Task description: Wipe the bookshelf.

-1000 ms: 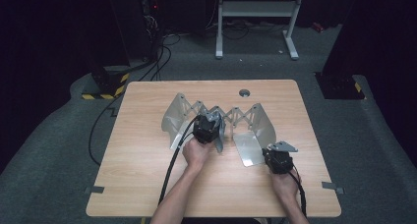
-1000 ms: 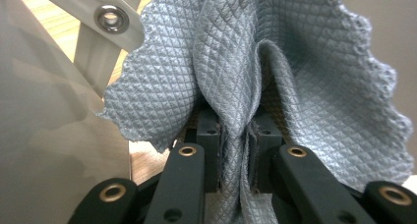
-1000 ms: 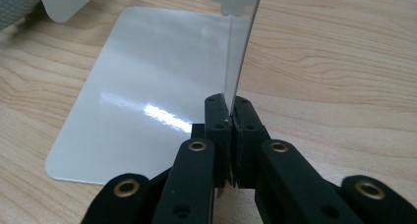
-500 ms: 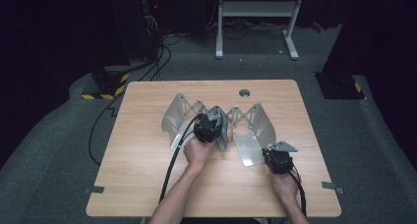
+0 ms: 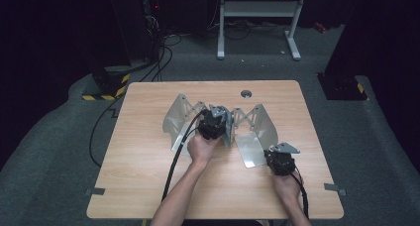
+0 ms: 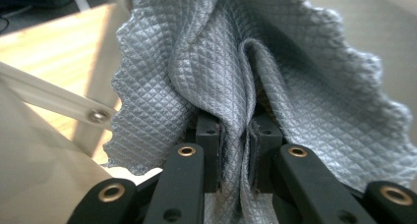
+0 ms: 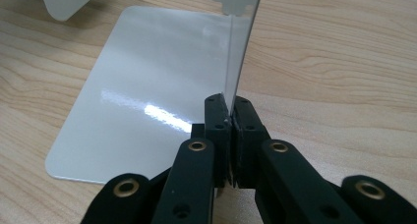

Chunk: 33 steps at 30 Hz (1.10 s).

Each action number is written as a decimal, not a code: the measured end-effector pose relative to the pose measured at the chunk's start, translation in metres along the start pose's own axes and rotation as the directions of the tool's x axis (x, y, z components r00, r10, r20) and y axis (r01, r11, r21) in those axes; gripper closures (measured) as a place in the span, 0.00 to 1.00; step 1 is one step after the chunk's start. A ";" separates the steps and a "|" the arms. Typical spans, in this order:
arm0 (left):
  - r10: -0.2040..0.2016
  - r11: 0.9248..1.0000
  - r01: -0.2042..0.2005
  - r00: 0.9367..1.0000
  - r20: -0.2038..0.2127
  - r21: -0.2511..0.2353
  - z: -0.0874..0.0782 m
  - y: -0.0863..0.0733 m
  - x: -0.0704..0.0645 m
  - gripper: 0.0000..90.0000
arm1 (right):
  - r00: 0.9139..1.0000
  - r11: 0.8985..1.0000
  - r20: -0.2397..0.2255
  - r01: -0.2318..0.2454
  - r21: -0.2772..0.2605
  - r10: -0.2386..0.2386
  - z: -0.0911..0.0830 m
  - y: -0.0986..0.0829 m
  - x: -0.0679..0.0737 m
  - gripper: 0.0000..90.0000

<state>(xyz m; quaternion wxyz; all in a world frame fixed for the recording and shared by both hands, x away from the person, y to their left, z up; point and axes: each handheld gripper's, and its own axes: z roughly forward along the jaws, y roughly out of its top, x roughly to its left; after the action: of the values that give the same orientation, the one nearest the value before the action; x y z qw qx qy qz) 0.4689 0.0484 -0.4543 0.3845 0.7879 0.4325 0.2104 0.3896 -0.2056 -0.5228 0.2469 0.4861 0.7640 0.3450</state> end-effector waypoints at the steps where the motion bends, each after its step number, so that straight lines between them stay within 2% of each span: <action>1: 0.001 1.000 -0.001 1.000 -0.003 0.005 0.002 -0.001 0.000 0.87 | 1.000 1.000 0.000 -0.001 0.000 0.001 0.000 0.000 0.000 0.98; 5: -0.010 1.000 0.010 1.000 -0.001 0.007 0.008 -0.004 0.002 0.87 | 1.000 1.000 0.000 0.000 0.000 0.000 0.000 0.000 0.000 0.98; 9: 0.007 1.000 -0.007 1.000 -0.012 0.009 0.007 -0.006 0.000 0.87 | 1.000 1.000 0.000 -0.001 0.001 0.001 0.000 0.000 0.000 0.98; 13: 0.012 0.998 -0.012 1.000 -0.011 0.054 0.014 -0.013 -0.001 0.88 | 1.000 1.000 0.001 -0.001 0.001 0.001 0.000 0.000 0.000 0.98; 16: -0.002 0.998 0.002 1.000 -0.005 0.067 0.019 -0.017 0.000 0.88 | 1.000 1.000 0.001 -0.001 0.001 0.001 0.000 0.000 0.000 0.98; 20: -0.001 0.998 0.001 1.000 -0.004 0.070 0.021 -0.016 -0.001 0.88 | 1.000 1.000 0.000 -0.001 0.001 0.001 0.000 0.000 0.000 0.98; 24: 0.003 0.998 -0.003 1.000 0.001 0.056 0.018 -0.012 -0.002 0.87 | 1.000 1.000 0.000 -0.001 0.001 0.001 0.000 0.000 0.000 0.98; 33: 0.017 0.999 -0.015 0.999 0.036 -0.037 -0.006 0.006 -0.005 0.87 | 1.000 1.000 0.000 0.000 0.002 0.000 0.000 0.000 0.000 0.98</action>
<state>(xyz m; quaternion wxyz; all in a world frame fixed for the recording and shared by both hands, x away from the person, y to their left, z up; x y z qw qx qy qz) 0.4654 0.0442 -0.4463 0.4049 0.7879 0.4152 0.2068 0.3894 -0.2052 -0.5228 0.2466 0.4862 0.7643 0.3444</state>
